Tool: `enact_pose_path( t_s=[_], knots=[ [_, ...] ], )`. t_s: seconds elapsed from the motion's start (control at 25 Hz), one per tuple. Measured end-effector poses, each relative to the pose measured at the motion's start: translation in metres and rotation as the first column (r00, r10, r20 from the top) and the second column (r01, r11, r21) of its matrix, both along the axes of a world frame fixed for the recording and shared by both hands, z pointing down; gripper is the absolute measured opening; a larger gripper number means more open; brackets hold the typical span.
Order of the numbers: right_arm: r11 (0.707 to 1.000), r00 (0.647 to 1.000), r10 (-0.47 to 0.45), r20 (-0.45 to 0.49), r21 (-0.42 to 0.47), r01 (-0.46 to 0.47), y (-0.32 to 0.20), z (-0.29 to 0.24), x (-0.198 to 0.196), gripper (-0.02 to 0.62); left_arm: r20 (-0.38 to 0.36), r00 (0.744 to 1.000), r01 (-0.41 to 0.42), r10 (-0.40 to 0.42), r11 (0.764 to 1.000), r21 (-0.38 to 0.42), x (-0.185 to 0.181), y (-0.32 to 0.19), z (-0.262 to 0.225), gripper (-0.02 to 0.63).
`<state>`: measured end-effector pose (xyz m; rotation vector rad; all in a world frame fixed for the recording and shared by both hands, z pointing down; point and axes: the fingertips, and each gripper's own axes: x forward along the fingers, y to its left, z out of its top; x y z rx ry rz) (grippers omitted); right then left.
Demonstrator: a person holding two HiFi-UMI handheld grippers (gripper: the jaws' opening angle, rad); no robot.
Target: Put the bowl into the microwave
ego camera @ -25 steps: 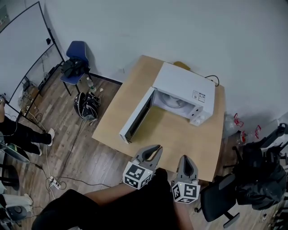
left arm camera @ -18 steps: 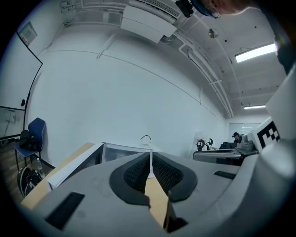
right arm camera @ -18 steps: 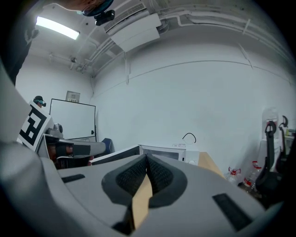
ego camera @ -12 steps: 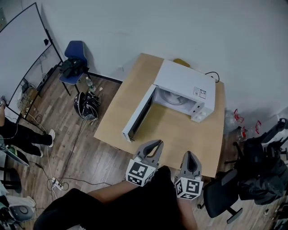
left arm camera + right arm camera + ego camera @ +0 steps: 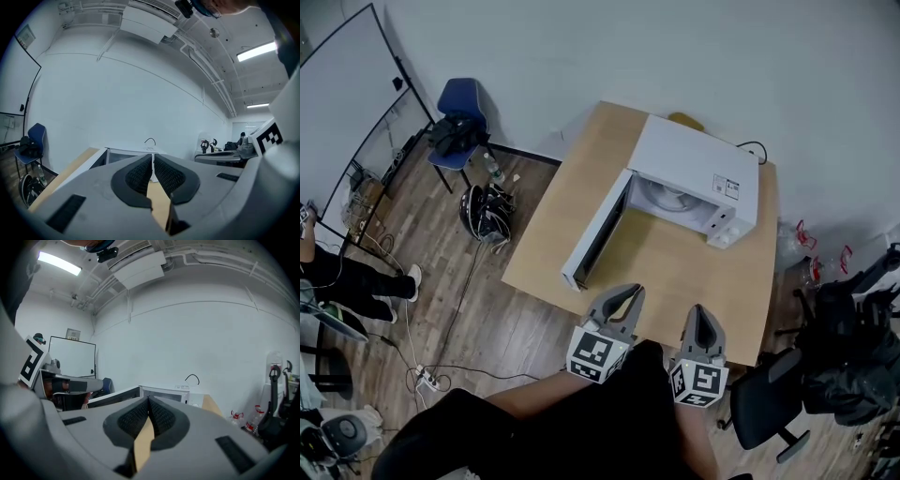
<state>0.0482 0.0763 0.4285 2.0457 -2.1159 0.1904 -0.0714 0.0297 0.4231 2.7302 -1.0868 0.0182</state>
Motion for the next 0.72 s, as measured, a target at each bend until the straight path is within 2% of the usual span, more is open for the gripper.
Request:
enact_pose_path(
  t_s=[0.2, 0.48, 0.72],
  knots=[
    [1.000, 1.000, 0.003, -0.004, -0.008, -0.003, -0.001, 0.002, 0.001, 0.060, 0.009, 1.000, 0.000, 0.000, 1.000, -0.006, 0.002, -0.003, 0.005, 0.025],
    [0.999, 1.000, 0.027, -0.010, -0.028, -0.028, -0.004, 0.005, 0.011, 0.060, -0.014, 1.000, -0.024, 0.023, 0.997, -0.069, 0.017, -0.011, 0.015, 0.025],
    [0.999, 1.000, 0.027, -0.015, -0.032, -0.028, -0.011, 0.006, 0.015, 0.060, -0.022, 0.999, -0.035, 0.033, 0.995, -0.092, 0.029, -0.020, 0.020, 0.025]
  ],
)
